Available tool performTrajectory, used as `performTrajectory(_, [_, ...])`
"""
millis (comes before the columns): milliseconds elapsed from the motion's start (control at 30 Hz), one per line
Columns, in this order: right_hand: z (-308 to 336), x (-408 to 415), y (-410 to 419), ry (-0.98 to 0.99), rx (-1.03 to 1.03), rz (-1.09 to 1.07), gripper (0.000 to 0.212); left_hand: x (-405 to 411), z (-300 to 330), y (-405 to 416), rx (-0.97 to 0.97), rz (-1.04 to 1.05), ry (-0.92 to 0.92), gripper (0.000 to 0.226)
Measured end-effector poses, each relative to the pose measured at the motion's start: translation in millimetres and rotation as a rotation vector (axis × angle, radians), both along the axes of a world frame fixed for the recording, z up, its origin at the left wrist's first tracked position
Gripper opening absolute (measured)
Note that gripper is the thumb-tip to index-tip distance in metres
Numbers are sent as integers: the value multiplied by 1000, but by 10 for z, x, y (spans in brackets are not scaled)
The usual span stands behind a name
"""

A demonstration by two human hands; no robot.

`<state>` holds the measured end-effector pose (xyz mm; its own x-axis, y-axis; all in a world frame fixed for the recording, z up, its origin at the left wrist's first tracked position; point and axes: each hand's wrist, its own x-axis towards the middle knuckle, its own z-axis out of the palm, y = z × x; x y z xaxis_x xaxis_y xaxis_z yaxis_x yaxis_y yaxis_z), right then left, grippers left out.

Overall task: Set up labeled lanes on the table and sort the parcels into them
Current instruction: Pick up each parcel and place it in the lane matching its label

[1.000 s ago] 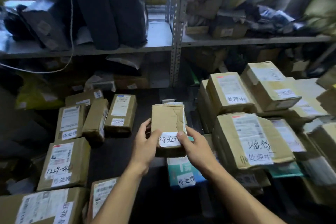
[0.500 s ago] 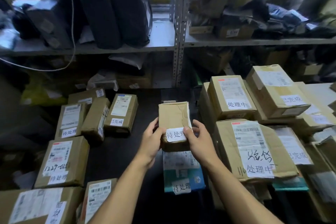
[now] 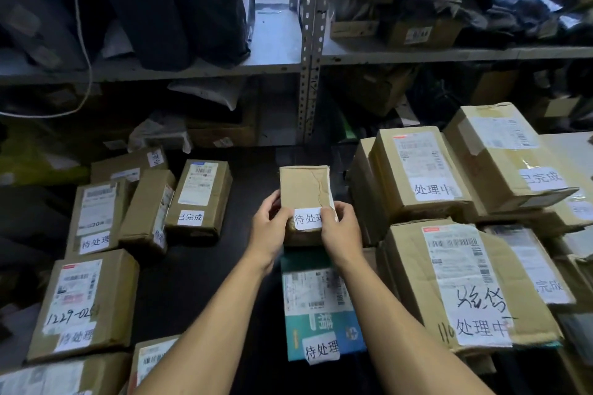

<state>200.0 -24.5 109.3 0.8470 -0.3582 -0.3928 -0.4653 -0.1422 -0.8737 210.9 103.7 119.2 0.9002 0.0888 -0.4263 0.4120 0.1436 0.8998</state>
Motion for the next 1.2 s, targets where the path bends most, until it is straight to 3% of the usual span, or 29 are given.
performTrajectory(433, [-135, 17, -32, 6, -1, 26, 20, 2, -134, 13, 104, -94, -37, 64])
performTrajectory(567, [-64, -24, -34, -8, -47, 57, 45, -17, -122, 29, 146, -126, -62, 68])
performTrajectory(700, [96, -70, 33, -94, -268, 21, 63, -19, -115, 123, 212, -108, -107, 68])
performTrajectory(867, [311, -176, 228, -312, -550, 185, 57, -59, -79, 300, 246, -32, -152, 52])
performTrajectory(1033, [464, -231, 537, -480, -551, 334, 49, -205, 17, 659, 305, 79, -157, 47])
performTrajectory(1200, [493, -294, 974, -486, -432, 488, 48, -496, 62, 1219, 326, 178, -157, 42])
